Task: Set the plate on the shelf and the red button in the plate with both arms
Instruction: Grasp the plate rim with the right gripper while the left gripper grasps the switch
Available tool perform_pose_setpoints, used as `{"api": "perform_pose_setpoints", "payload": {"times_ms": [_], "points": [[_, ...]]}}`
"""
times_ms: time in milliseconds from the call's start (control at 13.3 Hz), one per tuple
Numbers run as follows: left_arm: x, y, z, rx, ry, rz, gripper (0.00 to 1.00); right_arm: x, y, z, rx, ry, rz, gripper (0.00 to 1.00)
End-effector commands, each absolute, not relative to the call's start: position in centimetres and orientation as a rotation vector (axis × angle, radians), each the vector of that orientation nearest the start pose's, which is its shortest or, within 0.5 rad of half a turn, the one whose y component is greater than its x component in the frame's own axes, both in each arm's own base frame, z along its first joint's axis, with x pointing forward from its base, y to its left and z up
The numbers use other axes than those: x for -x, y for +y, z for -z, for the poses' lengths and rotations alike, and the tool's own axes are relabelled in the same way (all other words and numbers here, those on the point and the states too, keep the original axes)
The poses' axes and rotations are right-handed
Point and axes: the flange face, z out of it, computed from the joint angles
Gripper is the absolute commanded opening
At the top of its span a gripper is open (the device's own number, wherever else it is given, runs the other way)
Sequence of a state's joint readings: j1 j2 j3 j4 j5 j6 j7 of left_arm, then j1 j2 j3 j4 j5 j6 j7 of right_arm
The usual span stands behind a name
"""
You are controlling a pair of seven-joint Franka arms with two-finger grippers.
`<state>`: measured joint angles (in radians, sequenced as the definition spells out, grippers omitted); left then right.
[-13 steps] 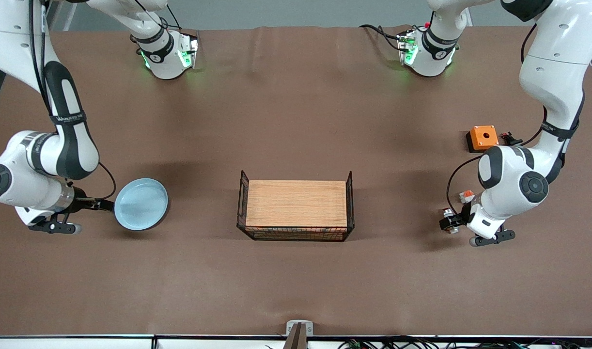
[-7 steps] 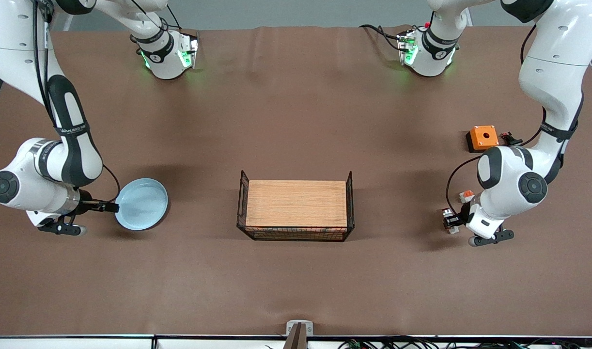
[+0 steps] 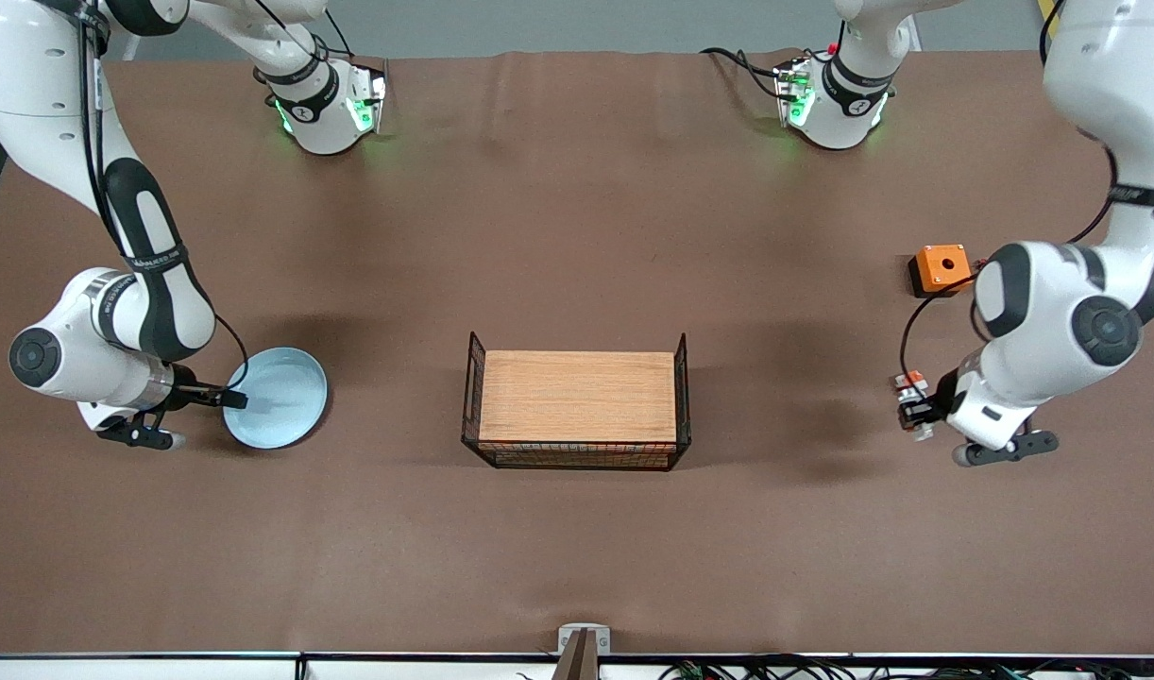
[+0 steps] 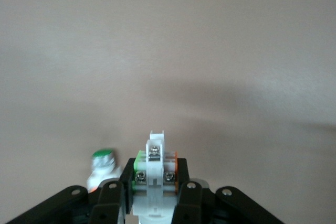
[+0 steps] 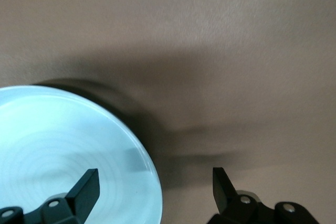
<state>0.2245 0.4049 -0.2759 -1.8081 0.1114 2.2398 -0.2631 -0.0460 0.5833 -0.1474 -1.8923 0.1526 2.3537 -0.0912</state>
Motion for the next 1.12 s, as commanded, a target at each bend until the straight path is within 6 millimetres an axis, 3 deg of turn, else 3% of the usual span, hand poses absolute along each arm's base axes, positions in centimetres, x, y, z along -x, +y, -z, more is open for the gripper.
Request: {"api": "perform_pose_setpoints", "payload": {"times_ms": [0, 225, 450, 750, 1050], "points": [[-63.1, -2.6, -37.9, 3.121, -0.223, 0.015, 0.00, -60.3, -11.3, -18.4, 3.058, 0.305, -0.161, 0.83], [-61.9, -4.2, -41.5, 3.102, -0.204, -0.075, 0.00, -60.2, -10.7, -18.4, 3.053, 0.302, -0.175, 0.61], [-61.2, -5.9, -44.1, 3.129, -0.199, -0.107, 0.00, -60.2, -10.7, -18.3, 3.024, 0.341, -0.171, 0.48], [-60.8, -7.5, -46.5, 3.153, -0.237, -0.170, 0.00, -60.1, -10.5, -18.3, 3.019, 0.333, -0.186, 0.26], [-60.5, -9.8, -47.4, 3.151, -0.290, -0.172, 0.00, -60.4, -10.3, -19.0, 3.020, 0.260, -0.162, 0.04]]}}
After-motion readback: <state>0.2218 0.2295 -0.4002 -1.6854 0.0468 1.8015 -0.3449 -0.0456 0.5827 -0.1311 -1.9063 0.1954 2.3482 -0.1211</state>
